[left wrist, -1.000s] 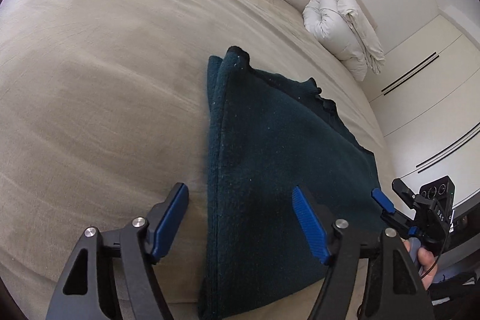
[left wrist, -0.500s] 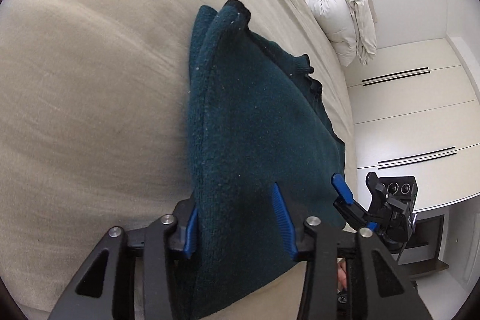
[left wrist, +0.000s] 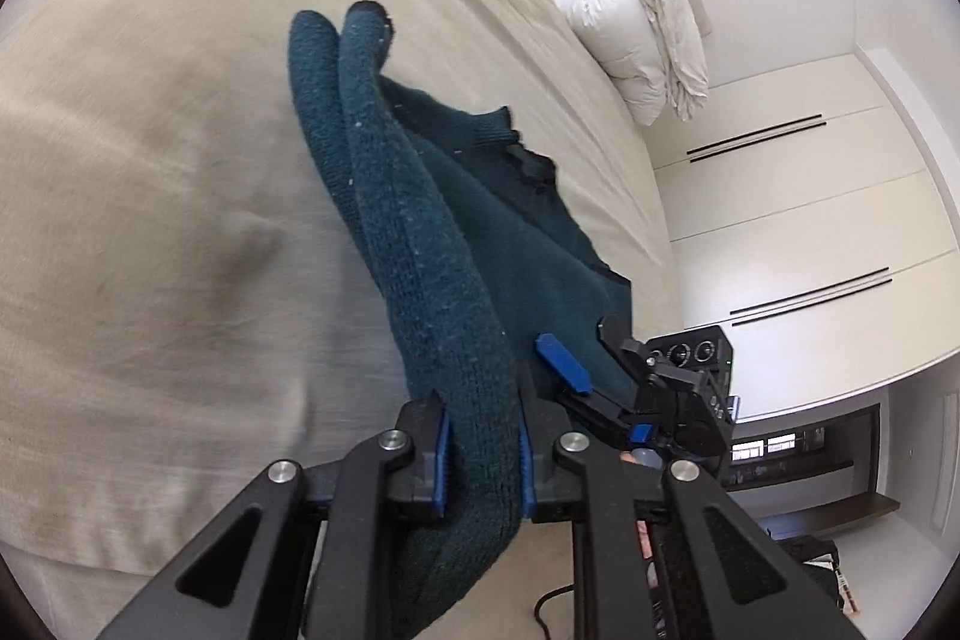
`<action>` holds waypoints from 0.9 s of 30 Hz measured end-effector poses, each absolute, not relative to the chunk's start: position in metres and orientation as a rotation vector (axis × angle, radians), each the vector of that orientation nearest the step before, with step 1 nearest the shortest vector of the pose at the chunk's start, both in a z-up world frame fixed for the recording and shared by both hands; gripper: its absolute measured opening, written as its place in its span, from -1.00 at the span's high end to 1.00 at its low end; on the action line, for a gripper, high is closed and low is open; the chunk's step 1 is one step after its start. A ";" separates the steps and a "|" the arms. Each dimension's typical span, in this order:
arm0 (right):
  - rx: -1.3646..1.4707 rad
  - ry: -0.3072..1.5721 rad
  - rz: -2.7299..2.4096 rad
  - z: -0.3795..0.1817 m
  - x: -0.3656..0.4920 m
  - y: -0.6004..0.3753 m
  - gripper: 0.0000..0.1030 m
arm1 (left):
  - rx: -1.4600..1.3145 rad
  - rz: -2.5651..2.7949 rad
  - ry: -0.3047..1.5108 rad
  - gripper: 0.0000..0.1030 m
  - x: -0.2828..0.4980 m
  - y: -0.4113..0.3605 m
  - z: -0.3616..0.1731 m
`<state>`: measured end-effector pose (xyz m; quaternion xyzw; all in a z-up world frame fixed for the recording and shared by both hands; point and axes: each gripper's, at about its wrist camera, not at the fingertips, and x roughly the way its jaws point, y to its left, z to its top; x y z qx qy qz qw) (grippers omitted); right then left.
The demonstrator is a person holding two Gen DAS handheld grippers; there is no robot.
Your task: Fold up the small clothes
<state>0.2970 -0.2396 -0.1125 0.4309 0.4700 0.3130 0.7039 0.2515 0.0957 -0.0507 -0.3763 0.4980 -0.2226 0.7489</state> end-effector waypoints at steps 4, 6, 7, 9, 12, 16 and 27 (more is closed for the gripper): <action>1.082 0.979 0.700 -0.110 0.295 -0.281 -0.11 | -0.747 -0.564 1.071 0.66 0.267 0.040 -0.016; 1.144 0.936 0.684 -0.109 0.292 -0.309 -0.23 | -0.709 -0.619 1.071 0.66 0.276 0.002 -0.004; 1.174 0.916 0.671 -0.109 0.291 -0.325 -0.25 | -0.695 -0.646 1.074 0.66 0.282 -0.019 -0.001; 1.230 0.878 0.648 -0.110 0.288 -0.356 -0.27 | -0.649 -0.694 1.082 0.65 0.292 -0.063 0.000; 1.304 0.835 0.602 -0.115 0.282 -0.400 -0.30 | -0.642 -0.772 1.110 0.39 0.305 -0.119 -0.018; 1.365 0.812 0.577 -0.123 0.274 -0.440 -0.33 | -0.718 -0.829 1.081 -0.04 0.298 -0.129 -0.028; 1.028 1.031 0.494 -0.103 0.288 -0.424 -0.33 | -0.725 -0.694 0.998 -0.09 0.277 -0.033 -0.041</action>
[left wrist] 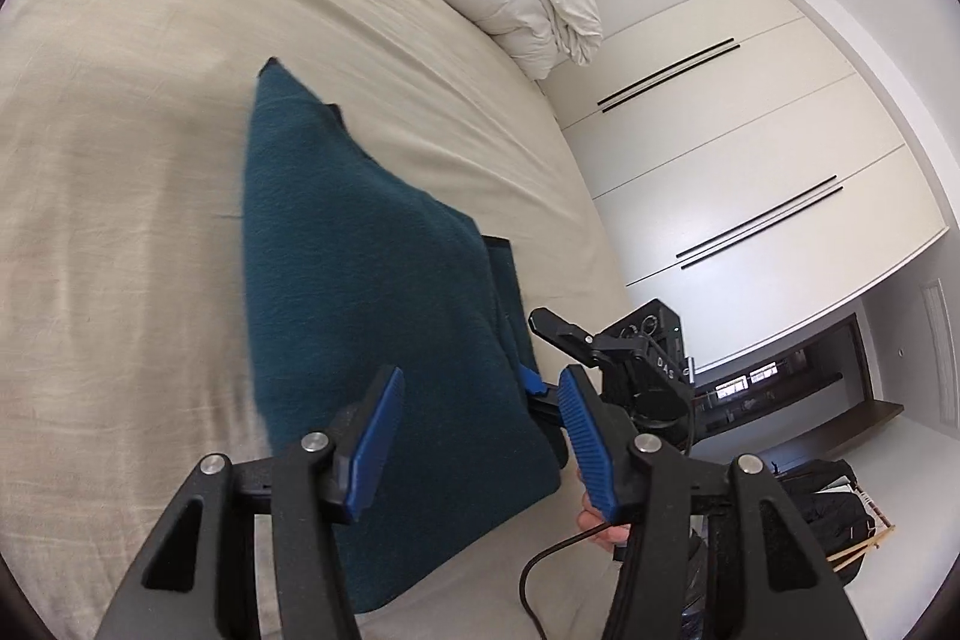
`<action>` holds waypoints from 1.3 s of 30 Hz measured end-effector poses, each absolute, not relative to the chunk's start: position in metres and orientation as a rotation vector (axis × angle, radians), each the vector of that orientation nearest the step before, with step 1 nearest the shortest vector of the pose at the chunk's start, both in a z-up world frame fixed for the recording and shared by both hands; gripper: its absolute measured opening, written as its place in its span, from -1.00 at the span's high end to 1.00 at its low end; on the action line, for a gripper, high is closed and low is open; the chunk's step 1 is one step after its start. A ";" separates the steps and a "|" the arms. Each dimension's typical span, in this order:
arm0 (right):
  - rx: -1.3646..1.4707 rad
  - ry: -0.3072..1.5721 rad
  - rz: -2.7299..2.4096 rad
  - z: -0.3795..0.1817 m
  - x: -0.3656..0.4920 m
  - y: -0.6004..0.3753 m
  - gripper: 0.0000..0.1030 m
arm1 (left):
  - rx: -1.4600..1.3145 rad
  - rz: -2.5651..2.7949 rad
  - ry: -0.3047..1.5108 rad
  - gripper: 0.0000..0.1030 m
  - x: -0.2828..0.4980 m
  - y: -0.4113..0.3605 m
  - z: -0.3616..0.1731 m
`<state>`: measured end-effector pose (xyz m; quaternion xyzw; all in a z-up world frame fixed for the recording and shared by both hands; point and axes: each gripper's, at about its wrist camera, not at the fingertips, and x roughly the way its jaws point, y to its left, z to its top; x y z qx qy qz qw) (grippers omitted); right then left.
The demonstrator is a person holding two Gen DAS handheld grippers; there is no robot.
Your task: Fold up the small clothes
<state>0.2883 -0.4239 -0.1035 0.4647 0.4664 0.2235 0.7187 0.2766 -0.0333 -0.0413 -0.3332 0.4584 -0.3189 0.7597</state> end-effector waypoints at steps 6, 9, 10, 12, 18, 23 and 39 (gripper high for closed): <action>0.694 1.159 0.425 -0.088 0.299 -0.379 0.41 | -0.732 -0.668 1.044 -0.09 0.270 -0.033 -0.067; 0.608 1.187 0.362 -0.086 0.303 -0.377 0.73 | -0.712 -0.674 1.049 -0.14 0.267 -0.040 -0.067; 0.584 1.181 0.353 -0.082 0.302 -0.378 0.75 | -0.710 -0.674 1.049 -0.15 0.267 -0.040 -0.067; 0.539 1.152 0.342 -0.071 0.304 -0.380 0.76 | -0.701 -0.674 1.045 -0.19 0.265 -0.041 -0.065; 0.483 1.077 0.347 -0.024 0.307 -0.393 0.77 | -0.675 -0.672 1.029 -0.30 0.270 -0.046 -0.058; 0.517 1.079 0.295 -0.036 0.290 -0.439 0.77 | -0.634 -0.670 1.031 -0.35 0.280 -0.060 -0.057; 0.640 1.017 0.236 -0.050 0.262 -0.507 -0.08 | -0.564 -0.524 1.006 -0.65 0.310 -0.067 -0.073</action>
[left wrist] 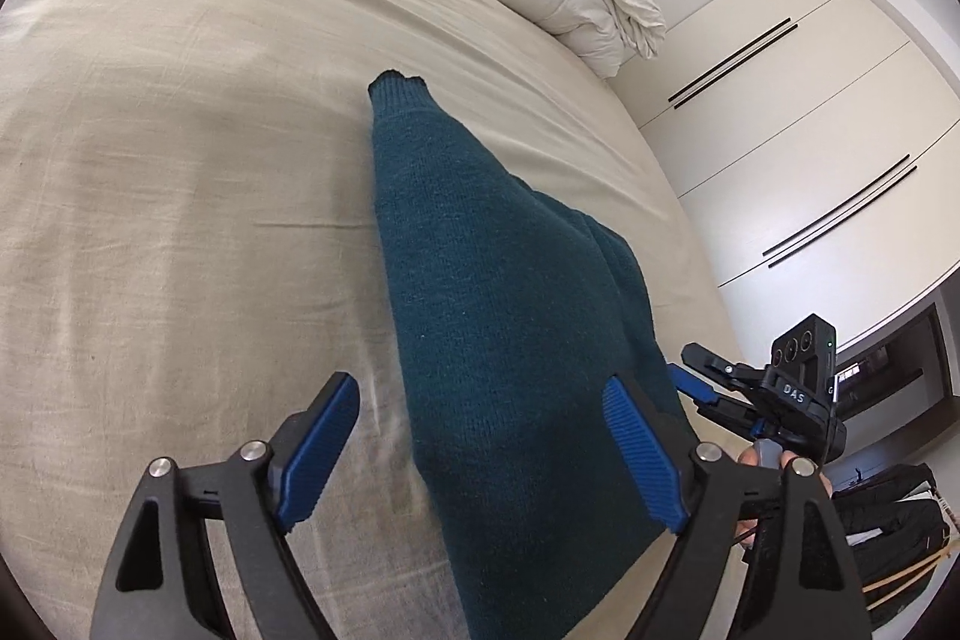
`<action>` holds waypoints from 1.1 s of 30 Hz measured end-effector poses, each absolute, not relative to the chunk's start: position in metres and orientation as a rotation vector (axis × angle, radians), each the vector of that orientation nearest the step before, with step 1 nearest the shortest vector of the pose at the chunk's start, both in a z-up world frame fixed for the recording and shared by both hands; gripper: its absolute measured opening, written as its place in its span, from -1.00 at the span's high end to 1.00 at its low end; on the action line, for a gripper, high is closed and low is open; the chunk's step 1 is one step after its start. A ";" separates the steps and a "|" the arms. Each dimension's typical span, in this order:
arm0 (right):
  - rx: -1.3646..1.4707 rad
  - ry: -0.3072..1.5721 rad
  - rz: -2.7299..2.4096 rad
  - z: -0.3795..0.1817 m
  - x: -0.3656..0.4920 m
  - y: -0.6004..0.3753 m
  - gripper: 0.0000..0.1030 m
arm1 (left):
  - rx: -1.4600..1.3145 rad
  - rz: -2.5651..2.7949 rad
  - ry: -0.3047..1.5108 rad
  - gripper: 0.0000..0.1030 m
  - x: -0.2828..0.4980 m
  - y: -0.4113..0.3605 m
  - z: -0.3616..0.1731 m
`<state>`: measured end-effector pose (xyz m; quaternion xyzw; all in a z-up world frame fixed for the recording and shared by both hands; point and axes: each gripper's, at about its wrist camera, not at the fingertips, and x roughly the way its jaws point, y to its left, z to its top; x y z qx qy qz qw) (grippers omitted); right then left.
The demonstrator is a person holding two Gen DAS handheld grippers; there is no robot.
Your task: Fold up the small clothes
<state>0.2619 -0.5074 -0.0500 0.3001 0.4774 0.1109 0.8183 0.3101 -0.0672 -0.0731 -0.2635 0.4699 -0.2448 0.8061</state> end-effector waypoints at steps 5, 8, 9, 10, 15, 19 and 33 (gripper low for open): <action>0.718 1.050 0.305 -0.064 0.263 -0.509 -0.11 | -0.583 -0.551 1.100 -0.65 0.327 -0.081 -0.096; 0.746 1.086 0.336 -0.087 0.268 -0.499 -0.06 | -0.553 -0.568 1.098 -0.69 0.331 -0.090 -0.096; 0.757 1.087 0.348 -0.090 0.270 -0.496 0.03 | -0.549 -0.580 1.109 -0.67 0.331 -0.093 -0.096; 0.760 1.093 0.361 -0.093 0.274 -0.492 0.17 | -0.535 -0.586 1.125 -0.56 0.333 -0.098 -0.097; 0.642 1.175 0.333 -0.094 0.287 -0.471 0.48 | -0.420 -0.559 1.158 -0.10 0.335 -0.111 -0.096; 0.502 1.150 0.265 -0.073 0.278 -0.451 0.60 | -0.368 -0.558 1.133 0.19 0.327 -0.111 -0.081; 0.286 0.946 0.353 0.075 0.146 -0.319 0.63 | -0.315 -0.531 0.976 0.22 0.183 -0.002 0.016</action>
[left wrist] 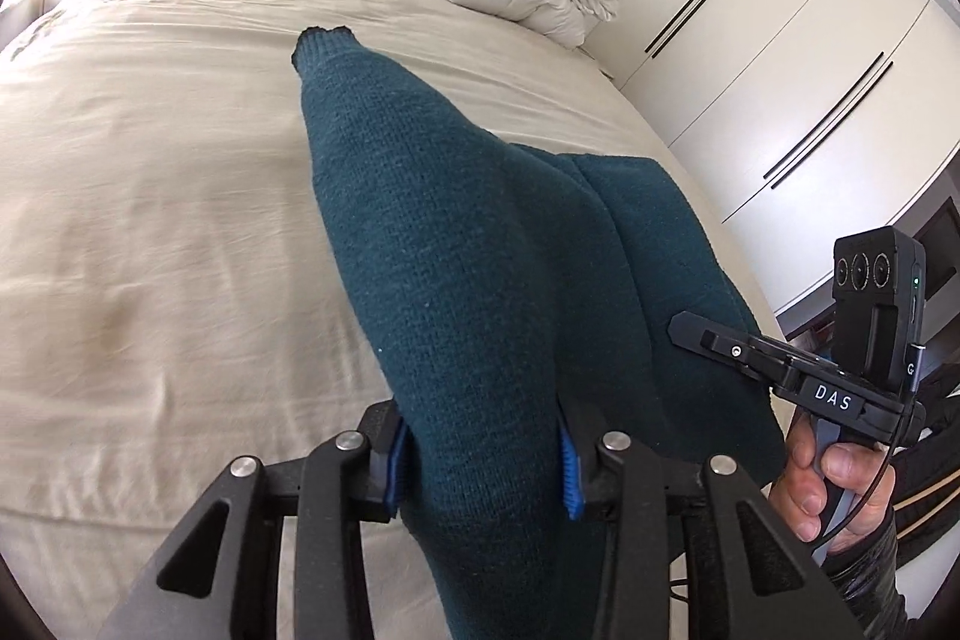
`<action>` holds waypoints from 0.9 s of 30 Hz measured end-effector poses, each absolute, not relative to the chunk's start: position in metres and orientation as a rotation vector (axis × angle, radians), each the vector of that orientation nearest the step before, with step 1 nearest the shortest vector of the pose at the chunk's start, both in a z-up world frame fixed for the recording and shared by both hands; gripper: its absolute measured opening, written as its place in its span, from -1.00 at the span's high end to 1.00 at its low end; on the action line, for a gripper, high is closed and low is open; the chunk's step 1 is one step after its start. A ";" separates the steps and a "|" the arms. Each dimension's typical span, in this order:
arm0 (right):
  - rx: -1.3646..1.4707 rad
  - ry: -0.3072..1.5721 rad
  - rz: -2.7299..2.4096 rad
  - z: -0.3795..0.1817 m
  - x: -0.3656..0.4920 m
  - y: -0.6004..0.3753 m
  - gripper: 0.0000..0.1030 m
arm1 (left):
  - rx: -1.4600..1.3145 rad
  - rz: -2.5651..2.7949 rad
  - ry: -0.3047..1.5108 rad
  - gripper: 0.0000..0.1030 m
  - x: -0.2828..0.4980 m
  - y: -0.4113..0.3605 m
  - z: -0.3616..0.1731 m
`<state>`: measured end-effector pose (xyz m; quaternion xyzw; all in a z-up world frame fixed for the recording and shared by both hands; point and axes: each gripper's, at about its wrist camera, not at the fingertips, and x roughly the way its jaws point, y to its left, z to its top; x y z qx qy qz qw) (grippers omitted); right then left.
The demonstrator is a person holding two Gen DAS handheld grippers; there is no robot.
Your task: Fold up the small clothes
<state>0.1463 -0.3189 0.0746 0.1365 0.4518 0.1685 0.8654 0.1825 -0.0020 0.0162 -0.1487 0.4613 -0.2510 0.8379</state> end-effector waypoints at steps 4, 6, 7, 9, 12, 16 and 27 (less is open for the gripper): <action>0.240 0.929 0.399 0.083 0.095 -0.258 0.63 | -0.297 -0.478 0.963 0.22 0.131 0.039 0.021; 0.273 0.931 0.429 0.077 0.073 -0.234 0.63 | -0.294 -0.459 0.965 0.22 0.110 0.056 0.017; 0.288 0.933 0.445 0.073 0.063 -0.225 0.63 | -0.301 -0.453 0.969 0.22 0.101 0.065 0.013; 0.302 0.944 0.468 0.061 0.046 -0.204 0.63 | -0.322 -0.441 0.987 0.22 0.090 0.078 0.001; 0.352 0.987 0.484 0.035 0.028 -0.192 0.63 | -0.325 -0.423 1.028 0.20 0.084 0.089 -0.032; 0.381 1.077 0.457 -0.019 0.020 -0.182 0.61 | -0.376 -0.395 1.117 -0.01 0.091 0.097 -0.091; 0.617 1.067 0.379 -0.041 0.006 -0.238 0.26 | -0.358 -0.272 0.996 -0.14 0.066 0.111 -0.051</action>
